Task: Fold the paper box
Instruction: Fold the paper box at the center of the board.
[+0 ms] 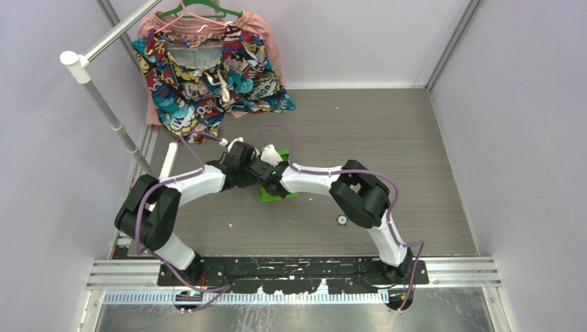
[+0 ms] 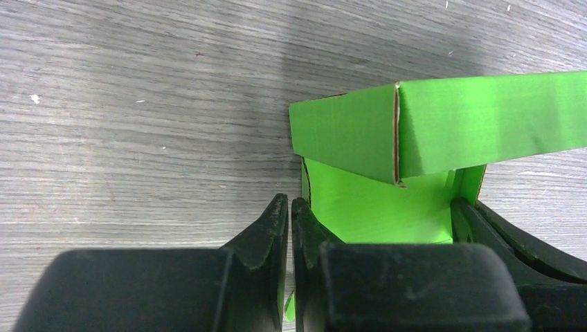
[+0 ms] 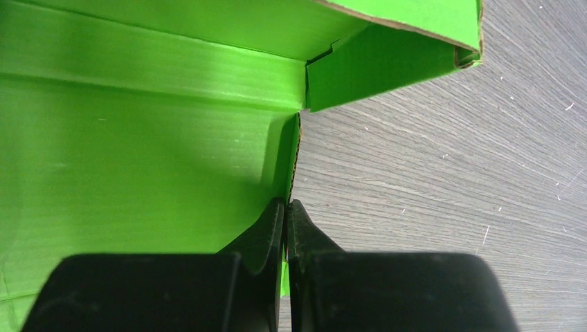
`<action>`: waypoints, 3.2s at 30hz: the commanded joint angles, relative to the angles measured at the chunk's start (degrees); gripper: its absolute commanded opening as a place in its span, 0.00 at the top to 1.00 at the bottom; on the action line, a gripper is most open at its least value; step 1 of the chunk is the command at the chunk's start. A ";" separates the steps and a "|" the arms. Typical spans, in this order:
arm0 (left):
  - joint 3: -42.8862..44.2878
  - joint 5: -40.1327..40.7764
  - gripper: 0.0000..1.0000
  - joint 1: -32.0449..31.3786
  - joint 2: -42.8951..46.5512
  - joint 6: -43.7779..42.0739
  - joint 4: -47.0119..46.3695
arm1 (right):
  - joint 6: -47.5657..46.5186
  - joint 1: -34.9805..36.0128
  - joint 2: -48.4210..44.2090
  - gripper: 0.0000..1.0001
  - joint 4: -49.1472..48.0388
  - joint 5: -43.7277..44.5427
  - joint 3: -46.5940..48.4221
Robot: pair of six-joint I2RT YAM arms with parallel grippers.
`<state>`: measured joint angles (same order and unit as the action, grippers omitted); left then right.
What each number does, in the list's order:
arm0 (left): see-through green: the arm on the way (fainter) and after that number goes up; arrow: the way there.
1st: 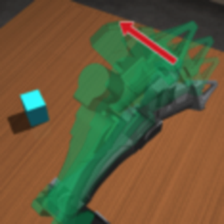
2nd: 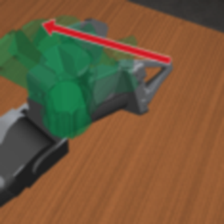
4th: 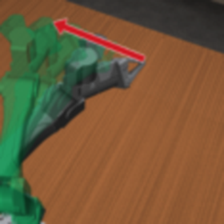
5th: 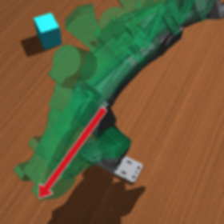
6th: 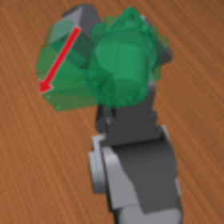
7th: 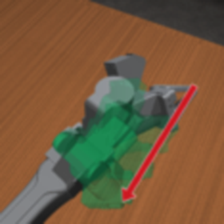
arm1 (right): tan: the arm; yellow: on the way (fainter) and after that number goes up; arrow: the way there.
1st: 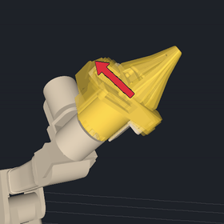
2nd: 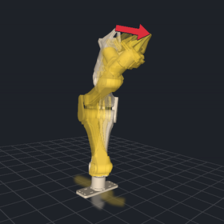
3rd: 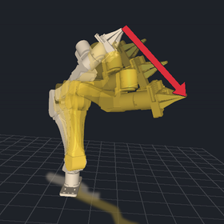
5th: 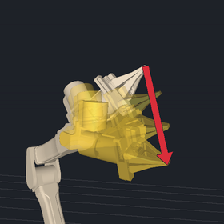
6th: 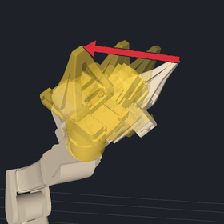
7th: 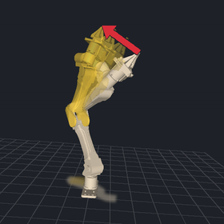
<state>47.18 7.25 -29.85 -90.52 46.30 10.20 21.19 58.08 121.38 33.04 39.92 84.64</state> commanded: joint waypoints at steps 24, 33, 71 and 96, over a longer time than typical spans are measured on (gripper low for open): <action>1.99 1.44 0.93 -2.82 4.71 1.19 -0.73 | 1.44 0.93 2.19 0.97 0.62 -8.36 -0.60; 0.58 1.44 0.80 -2.28 7.33 -0.10 1.84 | 1.47 0.97 2.33 0.97 0.38 -9.02 -0.94; -6.08 -2.85 0.84 1.28 5.84 2.87 -9.27 | 3.06 0.99 2.28 0.99 -0.39 -10.92 -2.03; 3.24 -3.49 0.86 -2.92 -2.93 3.67 -6.49 | 2.73 1.71 3.32 0.99 -1.68 -11.80 -2.51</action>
<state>46.22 5.26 -29.61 -91.50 49.15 5.13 21.37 58.30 121.25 32.27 39.00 84.31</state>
